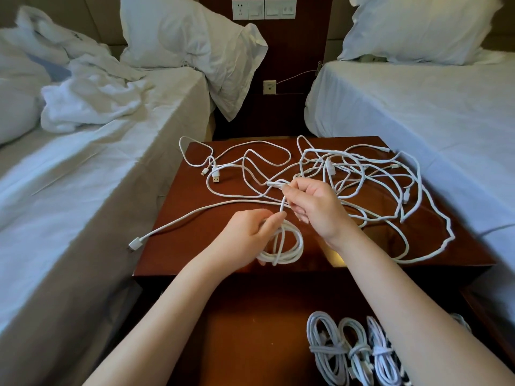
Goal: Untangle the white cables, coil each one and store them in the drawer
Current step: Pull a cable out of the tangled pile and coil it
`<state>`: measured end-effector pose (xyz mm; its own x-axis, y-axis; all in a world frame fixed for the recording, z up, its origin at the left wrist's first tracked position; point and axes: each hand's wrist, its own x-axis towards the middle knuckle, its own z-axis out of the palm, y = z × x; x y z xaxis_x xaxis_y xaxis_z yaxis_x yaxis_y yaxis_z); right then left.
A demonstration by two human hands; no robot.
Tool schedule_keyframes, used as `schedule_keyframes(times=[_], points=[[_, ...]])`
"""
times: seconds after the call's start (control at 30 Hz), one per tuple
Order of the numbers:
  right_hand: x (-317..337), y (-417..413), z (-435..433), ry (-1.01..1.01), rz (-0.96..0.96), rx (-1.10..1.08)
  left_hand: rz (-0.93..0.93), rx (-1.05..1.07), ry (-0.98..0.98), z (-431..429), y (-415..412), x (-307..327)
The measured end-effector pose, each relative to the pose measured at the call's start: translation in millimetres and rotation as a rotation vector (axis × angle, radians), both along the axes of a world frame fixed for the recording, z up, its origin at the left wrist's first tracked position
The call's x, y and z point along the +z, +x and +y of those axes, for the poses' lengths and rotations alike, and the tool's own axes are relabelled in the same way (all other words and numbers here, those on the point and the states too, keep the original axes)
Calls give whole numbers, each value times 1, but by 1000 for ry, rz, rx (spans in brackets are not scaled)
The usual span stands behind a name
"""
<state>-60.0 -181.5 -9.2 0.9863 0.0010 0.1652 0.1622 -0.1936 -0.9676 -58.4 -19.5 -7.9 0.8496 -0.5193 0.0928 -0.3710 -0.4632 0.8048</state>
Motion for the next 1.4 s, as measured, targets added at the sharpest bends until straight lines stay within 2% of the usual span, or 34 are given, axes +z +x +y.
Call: schedule_keyframes(times=[0.17, 0.33, 0.63, 0.87, 1.03, 1.2, 1.27, 1.4], points=[[0, 0, 3, -62, -53, -33, -70, 156, 20, -3, 7, -8], [0, -3, 11, -120, -58, -21, -54, 319, -99, -2, 10, -13], [2, -16, 32, -437, -174, -8, -226, 433, -207, 5, 15, -14], [3, -14, 32, -611, -225, 39, -228, 493, -281, 2, 14, -16], [1, -15, 34, -690, -284, 59, -77, 462, -280, 6, 18, -17], [-3, -13, 28, -647, -216, 51, 145, 249, -358, 15, 18, -18], [-2, -13, 25, -621, -197, 46, 152, 210, -351, 16, 17, -19], [2, -13, 17, -614, -137, 53, 23, 297, -165, 11, 16, -20]])
